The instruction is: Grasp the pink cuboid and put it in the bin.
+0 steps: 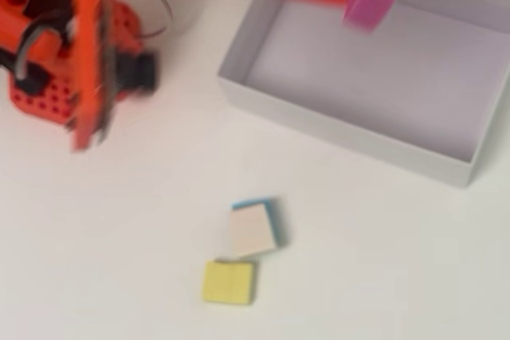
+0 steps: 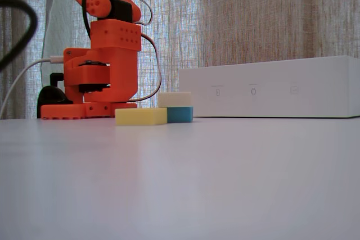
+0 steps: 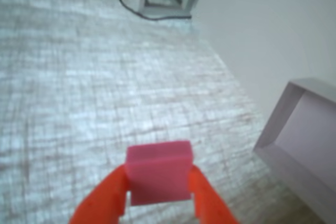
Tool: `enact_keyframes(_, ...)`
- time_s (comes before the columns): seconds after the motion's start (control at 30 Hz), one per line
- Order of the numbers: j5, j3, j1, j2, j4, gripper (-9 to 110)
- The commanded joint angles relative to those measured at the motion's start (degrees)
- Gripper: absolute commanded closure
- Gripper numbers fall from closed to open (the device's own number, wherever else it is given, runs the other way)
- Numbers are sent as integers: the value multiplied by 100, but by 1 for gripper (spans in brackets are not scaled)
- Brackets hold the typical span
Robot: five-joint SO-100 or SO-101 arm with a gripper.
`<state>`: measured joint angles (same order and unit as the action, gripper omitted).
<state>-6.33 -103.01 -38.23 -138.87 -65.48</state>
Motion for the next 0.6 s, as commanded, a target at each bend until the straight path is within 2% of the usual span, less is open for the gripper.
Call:
enact_keyframes(0.0, -246, -158, -1028, -141, 9, 110)
enact_keyframes(0.17, -325, -1143, -1591, -26, 448, 110)
enact_keyframes(0.57, -545, -2988, -1239, 220, 958, 108)
